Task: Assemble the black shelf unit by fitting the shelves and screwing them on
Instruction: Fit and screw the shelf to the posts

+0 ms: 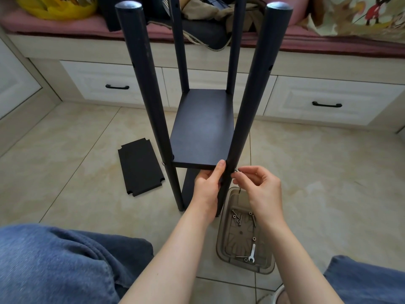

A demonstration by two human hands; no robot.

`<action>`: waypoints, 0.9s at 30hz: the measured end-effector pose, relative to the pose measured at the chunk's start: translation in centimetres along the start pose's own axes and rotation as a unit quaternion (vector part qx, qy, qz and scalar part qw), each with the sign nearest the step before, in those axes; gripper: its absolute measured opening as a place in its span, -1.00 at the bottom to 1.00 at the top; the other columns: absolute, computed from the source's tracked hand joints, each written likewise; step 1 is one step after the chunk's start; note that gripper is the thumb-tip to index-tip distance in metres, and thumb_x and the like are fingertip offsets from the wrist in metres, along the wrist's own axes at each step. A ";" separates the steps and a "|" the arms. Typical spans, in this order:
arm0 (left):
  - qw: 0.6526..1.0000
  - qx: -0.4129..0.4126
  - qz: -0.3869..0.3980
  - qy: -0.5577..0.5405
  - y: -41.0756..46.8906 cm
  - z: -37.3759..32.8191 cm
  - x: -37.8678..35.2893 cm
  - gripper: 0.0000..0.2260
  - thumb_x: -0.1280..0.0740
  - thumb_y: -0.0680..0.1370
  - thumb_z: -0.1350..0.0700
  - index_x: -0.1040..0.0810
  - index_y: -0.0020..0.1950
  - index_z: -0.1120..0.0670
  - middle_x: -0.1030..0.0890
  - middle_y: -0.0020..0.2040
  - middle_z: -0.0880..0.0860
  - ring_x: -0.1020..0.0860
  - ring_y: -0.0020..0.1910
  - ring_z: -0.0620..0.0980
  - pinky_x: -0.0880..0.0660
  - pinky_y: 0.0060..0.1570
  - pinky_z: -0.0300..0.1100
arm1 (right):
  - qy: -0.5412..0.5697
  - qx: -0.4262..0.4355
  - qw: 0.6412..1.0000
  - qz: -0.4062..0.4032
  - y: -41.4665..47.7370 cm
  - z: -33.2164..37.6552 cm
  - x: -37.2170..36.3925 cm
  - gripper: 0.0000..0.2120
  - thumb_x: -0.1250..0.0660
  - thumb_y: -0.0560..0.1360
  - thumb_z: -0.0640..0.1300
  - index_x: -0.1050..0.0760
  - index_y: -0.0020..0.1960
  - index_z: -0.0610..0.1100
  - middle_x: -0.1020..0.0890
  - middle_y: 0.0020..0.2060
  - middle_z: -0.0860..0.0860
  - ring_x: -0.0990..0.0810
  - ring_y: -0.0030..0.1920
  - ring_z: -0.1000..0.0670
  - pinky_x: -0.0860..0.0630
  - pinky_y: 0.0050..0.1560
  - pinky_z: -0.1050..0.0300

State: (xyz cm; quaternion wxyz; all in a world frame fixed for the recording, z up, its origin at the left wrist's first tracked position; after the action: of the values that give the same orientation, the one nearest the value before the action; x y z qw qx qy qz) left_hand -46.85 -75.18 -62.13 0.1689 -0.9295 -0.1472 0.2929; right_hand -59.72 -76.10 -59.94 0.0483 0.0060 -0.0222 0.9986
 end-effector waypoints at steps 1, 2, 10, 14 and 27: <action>1.000 0.001 0.000 0.000 0.0 0.0 0.0 -0.84 -0.37 0.62 0.05 -0.63 0.14 0.08 -0.75 -0.03 0.00 -0.71 -0.01 -0.06 -0.57 -0.17 -0.35 | -0.004 0.005 1.000 0.001 0.0 0.0 0.0 -0.88 -0.48 0.46 -0.28 -0.62 -0.11 -0.08 -0.73 -0.23 -0.02 -0.73 -0.18 0.00 -0.61 -0.11 0.21; 1.000 0.002 0.000 -0.002 0.0 0.0 0.0 -0.84 -0.37 0.62 0.05 -0.62 0.14 0.08 -0.75 -0.03 0.00 -0.71 -0.01 -0.06 -0.57 -0.17 -0.35 | -0.008 0.011 1.000 0.003 0.0 0.1 0.0 -0.87 -0.48 0.46 -0.28 -0.63 -0.11 -0.07 -0.73 -0.24 -0.02 -0.73 -0.19 -0.01 -0.61 -0.11 0.21; 1.000 0.005 0.000 -0.003 -0.2 -0.1 -0.1 -0.85 -0.36 0.63 0.08 -0.63 0.14 0.11 -0.75 -0.04 0.01 -0.72 -0.04 -0.08 -0.57 -0.19 -0.36 | 0.075 -0.030 0.997 0.012 0.0 -0.7 -0.1 -0.88 -0.49 0.46 -0.28 -0.66 -0.15 -0.07 -0.74 -0.19 -0.09 -0.74 -0.12 -0.06 -0.62 -0.10 0.22; 1.000 0.005 -0.007 0.010 0.0 0.0 0.0 -0.84 -0.36 0.62 0.05 -0.63 0.14 0.08 -0.74 0.02 0.01 -0.70 0.04 -0.05 -0.57 -0.12 -0.32 | 0.081 -0.026 0.996 0.012 0.1 -0.7 -0.2 -0.86 -0.49 0.46 -0.27 -0.67 -0.16 -0.04 -0.73 -0.18 -0.10 -0.73 -0.11 -0.06 -0.62 -0.09 0.22; 1.000 0.007 -0.007 0.012 0.0 0.1 0.1 -0.81 -0.38 0.60 0.01 -0.65 0.13 0.08 -0.74 0.02 0.04 -0.70 0.03 -0.02 -0.58 -0.14 -0.31 | -0.067 0.044 0.997 0.005 0.4 0.0 0.0 -0.88 -0.49 0.46 -0.25 -0.64 -0.12 -0.04 -0.72 -0.22 0.06 -0.71 -0.14 0.07 -0.63 -0.06 0.17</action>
State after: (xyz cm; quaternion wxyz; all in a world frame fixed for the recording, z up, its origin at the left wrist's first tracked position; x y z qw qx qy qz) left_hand -46.83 -75.13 -62.28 0.1793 -0.9308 -0.1499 0.2811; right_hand -59.71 -76.53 -59.93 0.0413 0.0750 0.0180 0.9962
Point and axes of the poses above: each hand's wrist, its own y-axis towards the middle knuckle, its own x-axis out of the back of the hand, z = x × y, the point moved 5 cm from there along y, towards the middle knuckle
